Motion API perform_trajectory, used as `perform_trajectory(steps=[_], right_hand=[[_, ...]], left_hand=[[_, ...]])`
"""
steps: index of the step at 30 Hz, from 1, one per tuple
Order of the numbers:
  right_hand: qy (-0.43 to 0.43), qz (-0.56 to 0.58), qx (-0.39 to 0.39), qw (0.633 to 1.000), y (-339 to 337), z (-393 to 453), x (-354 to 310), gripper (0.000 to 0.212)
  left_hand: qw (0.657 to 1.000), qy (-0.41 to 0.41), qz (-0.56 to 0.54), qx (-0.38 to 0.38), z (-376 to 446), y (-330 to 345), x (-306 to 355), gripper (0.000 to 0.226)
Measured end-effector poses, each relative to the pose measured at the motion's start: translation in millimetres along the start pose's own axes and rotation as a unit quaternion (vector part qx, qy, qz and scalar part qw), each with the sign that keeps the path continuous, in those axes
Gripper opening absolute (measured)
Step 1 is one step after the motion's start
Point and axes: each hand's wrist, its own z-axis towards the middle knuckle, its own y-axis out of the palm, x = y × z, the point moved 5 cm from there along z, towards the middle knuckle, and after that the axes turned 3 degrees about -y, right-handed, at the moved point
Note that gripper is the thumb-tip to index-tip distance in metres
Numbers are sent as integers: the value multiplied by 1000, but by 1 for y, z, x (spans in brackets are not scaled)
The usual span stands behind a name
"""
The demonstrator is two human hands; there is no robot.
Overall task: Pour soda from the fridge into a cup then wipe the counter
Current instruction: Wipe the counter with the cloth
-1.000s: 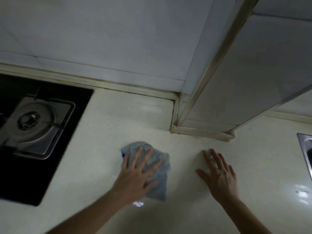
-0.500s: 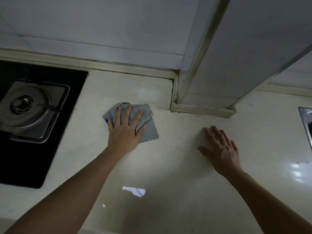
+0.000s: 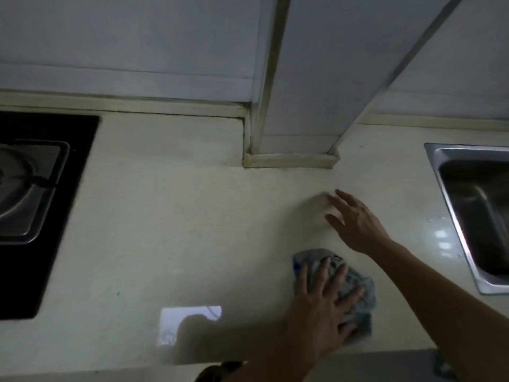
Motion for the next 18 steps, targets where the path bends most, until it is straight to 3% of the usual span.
perform_trajectory(steps=[4,7,10,13,18], right_hand=[[19,-4,-1,1000,1,-19,26,56],[27,4,23,999,5,-29,38,57],[14,3,33,999,16,-39,39,62],[10,-32,18,999,34,-48,31,64],[17,-37,2,999,38,-51,32,68]], left_hand=[[998,16,43,36,14,-11,-5,68],[994,-81,-7,66,22,-40,-64,76],[980,-166,60,86,33,-69,-138,70],[969,-227,39,85,15,-66,-155,69],[991,-104,49,65,-33,-10,-64,76]])
